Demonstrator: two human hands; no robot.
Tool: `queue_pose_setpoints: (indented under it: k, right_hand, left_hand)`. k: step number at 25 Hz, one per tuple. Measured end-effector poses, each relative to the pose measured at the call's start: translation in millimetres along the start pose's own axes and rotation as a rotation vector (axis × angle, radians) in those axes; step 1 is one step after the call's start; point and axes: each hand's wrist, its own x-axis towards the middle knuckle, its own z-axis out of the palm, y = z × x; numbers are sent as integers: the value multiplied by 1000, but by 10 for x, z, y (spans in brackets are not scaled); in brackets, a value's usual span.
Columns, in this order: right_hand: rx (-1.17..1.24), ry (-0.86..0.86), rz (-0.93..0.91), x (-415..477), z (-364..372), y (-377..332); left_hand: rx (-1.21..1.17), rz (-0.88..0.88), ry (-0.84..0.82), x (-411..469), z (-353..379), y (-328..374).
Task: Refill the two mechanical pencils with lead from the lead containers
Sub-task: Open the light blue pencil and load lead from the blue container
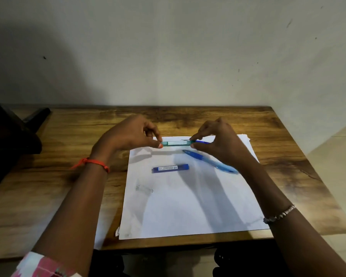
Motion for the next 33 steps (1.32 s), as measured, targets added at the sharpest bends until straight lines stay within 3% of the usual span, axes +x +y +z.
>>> queue_pose_setpoints:
  k: [5,12,33]
  right_hand:
    - [-18,-16,82,-117,-317,209]
    - [-95,-94,175,-196,-363,347]
    - [-72,-173,171,-247,-398,194]
  left_hand:
    - [-67,28,128,148,324,254]
    - [-67,-8,68,214,483,303]
    - [-63,-15,18,183,414,338]
